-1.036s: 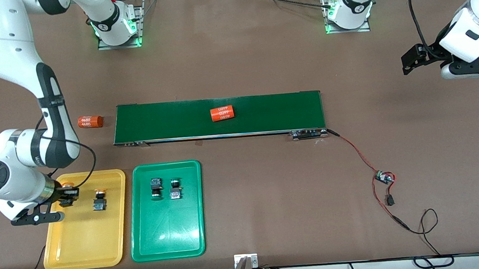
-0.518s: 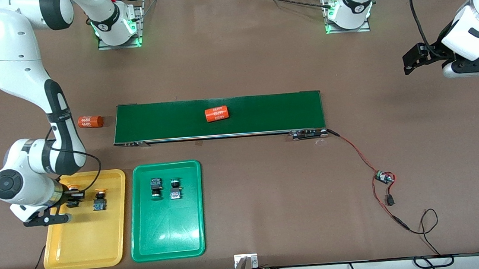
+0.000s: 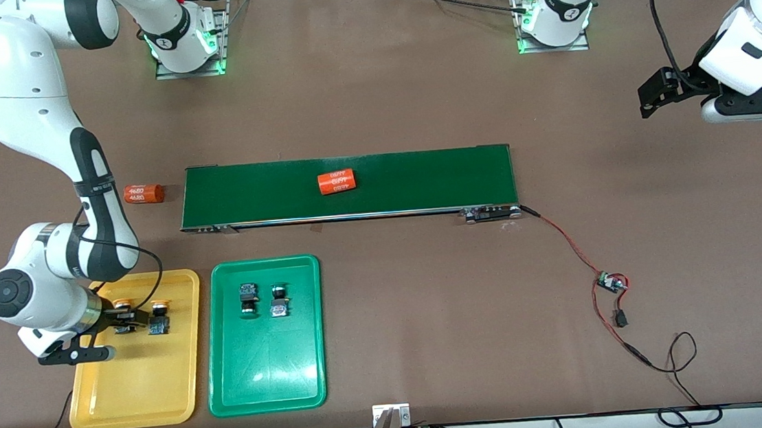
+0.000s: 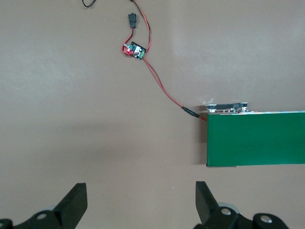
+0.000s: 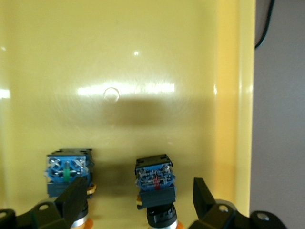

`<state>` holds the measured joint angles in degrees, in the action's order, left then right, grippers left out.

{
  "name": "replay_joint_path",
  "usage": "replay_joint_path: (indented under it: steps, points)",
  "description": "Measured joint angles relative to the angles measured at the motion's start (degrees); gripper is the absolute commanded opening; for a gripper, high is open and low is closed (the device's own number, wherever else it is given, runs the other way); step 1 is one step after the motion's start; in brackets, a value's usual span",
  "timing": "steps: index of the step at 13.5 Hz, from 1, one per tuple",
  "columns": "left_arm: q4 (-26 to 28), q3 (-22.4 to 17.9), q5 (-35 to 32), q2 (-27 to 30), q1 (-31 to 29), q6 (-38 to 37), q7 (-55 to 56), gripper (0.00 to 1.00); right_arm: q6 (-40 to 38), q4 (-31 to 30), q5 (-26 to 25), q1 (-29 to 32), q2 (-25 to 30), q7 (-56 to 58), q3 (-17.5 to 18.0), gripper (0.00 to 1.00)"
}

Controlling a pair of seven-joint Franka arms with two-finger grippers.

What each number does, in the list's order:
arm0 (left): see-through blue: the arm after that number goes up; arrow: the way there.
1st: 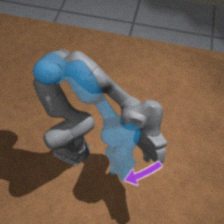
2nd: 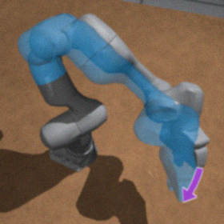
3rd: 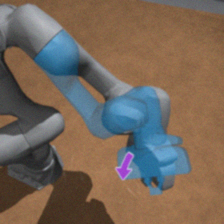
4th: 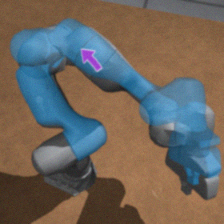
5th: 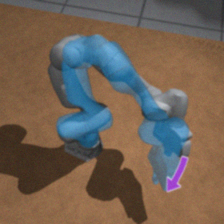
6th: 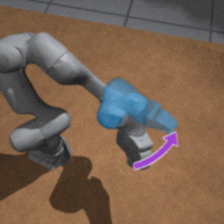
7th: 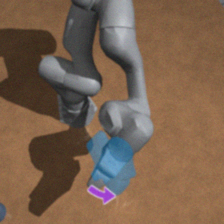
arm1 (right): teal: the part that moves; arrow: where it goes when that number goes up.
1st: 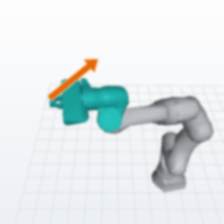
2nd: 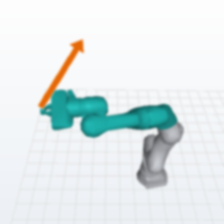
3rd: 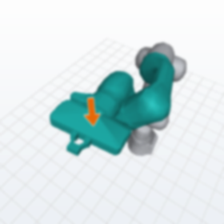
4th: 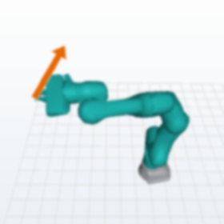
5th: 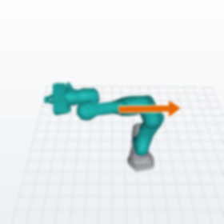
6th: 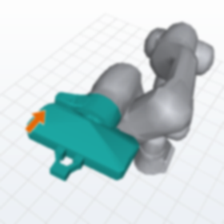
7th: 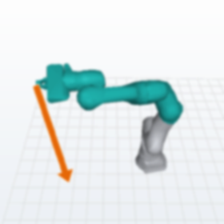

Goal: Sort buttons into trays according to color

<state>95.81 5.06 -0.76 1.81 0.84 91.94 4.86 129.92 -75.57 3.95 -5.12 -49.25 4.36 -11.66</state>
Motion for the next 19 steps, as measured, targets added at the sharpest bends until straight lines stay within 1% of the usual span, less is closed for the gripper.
replay_joint_path:
  steps: [3, 6, 8, 10, 12, 16, 19]
  points:
    - [-0.10, 0.19, 0.00, -0.01, 0.00, -0.02, 0.00, 1.00, -5.75, 1.18, 0.26, -0.14, 5.66, 0.00, 1.66, 1.00]
    - [-0.15, 0.34, 0.00, -0.02, 0.00, -0.06, 0.00, 1.00, -14.30, 1.35, 0.27, -0.36, 13.06, -0.01, 4.06, 1.00]
    - [-0.27, 0.35, 0.00, -0.02, 0.00, -0.06, 0.00, 1.00, -20.20, 1.35, 0.27, -0.79, 17.15, -0.03, 4.82, 1.00]
    - [-0.45, 0.36, 0.00, -0.02, 0.00, -0.06, 0.00, 1.00, -24.94, 1.25, 0.20, -1.22, 20.28, -0.03, 4.88, 1.00]
    - [-0.51, 0.36, 0.00, -0.02, 0.00, -0.12, 0.00, 1.00, -29.00, 1.22, -0.05, -1.14, 22.17, -0.03, 4.60, 1.00]
    - [-0.54, 0.37, 0.00, -0.02, 0.00, -0.48, 0.00, 1.00, -38.20, 2.17, -2.79, -0.95, 25.73, -0.01, 4.09, 1.00]
    - [-0.57, 0.37, 0.00, -0.02, 0.00, -0.53, 0.00, 1.00, -40.73, 0.96, -3.11, -0.96, 31.10, -0.03, 4.09, 1.00]
